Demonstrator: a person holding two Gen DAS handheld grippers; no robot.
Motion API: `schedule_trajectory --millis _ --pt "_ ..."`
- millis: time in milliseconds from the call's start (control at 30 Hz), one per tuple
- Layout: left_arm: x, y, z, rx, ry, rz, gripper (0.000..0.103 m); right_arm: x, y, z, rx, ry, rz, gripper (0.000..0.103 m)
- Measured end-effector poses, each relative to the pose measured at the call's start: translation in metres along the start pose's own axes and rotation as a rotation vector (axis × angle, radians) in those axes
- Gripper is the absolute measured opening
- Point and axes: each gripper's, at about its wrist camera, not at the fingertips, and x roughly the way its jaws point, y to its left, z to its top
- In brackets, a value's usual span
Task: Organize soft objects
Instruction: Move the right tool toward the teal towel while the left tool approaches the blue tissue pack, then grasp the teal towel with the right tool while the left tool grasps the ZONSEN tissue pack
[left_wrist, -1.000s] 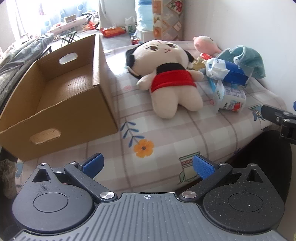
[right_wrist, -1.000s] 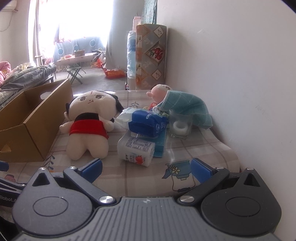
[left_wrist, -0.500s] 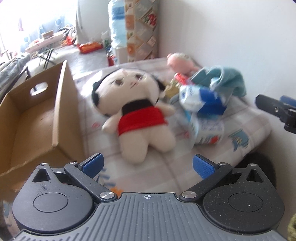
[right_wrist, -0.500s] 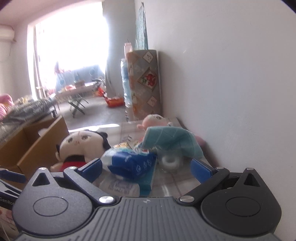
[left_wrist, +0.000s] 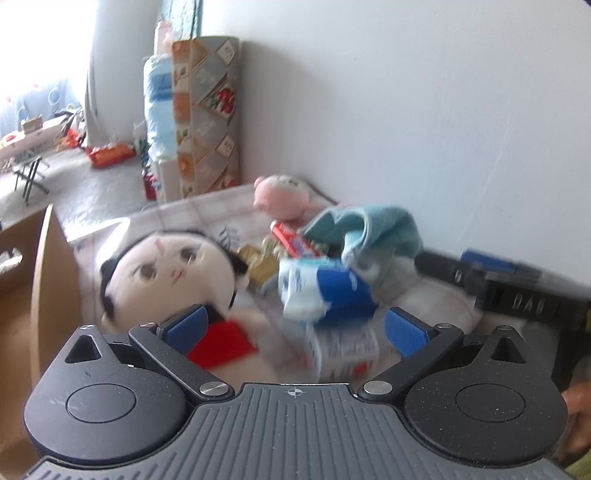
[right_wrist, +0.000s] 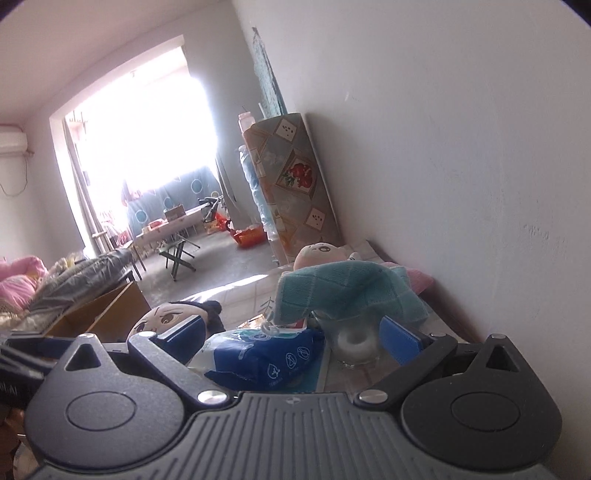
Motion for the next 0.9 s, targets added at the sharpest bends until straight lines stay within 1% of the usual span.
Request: schedule_trajectory --millis 67,100,167,233,300,367,433,533,600,633,667,733,767,900 --pt "0.007 -0.001 0.01 0.01 -0.016 -0.01 0.101 0.007 -0.009 -0.002 0.024 0.009 -0.004 0.09" --pt "0.012 -0.001 0.015 0.008 -0.017 -0.013 0.102 0.011 -0.014 -0.002 0.04 0.014 -0.007 0.089" --pt "0.023 0.001 0.027 -0.009 -0.017 -0.024 0.101 0.017 -0.024 -0.001 0.072 0.021 -0.005 0.077" --pt "0.036 0.006 0.037 -0.04 -0.001 -0.052 0.102 0.02 -0.033 0.002 0.093 0.018 -0.015 0.074" --pt "0.051 0.009 0.047 -0.07 0.034 -0.096 0.102 0.023 -0.04 0.006 0.1 0.009 -0.028 0.072" --pt "0.065 0.01 0.054 -0.099 0.074 -0.134 0.102 0.025 -0.043 0.011 0.078 -0.005 -0.042 0.069" --pt "0.074 0.01 0.059 -0.11 0.093 -0.146 0.102 0.026 -0.042 0.016 0.037 -0.025 -0.06 0.068" --pt "0.082 0.009 0.064 -0.106 0.101 -0.135 0.102 0.03 -0.044 0.027 0.016 -0.031 -0.042 0.068" --pt "0.087 0.006 0.064 -0.095 0.114 -0.133 0.102 0.039 -0.045 0.035 0.003 -0.002 -0.026 0.072" --pt "0.089 0.005 0.063 -0.088 0.124 -0.13 0.102 0.044 -0.044 0.038 -0.007 0.01 -0.025 0.079" --pt "0.091 0.003 0.061 -0.078 0.131 -0.126 0.102 0.05 -0.044 0.042 -0.017 0.022 -0.022 0.089" --pt "0.089 -0.001 0.056 -0.062 0.132 -0.121 0.102 0.059 -0.042 0.046 -0.033 0.041 -0.016 0.098" --pt "0.088 -0.002 0.053 -0.056 0.131 -0.124 0.102 0.063 -0.04 0.048 -0.048 0.048 -0.012 0.1" --pt "0.083 -0.003 0.046 -0.056 0.126 -0.132 0.102 0.09 -0.035 0.05 -0.113 0.105 -0.029 0.099"
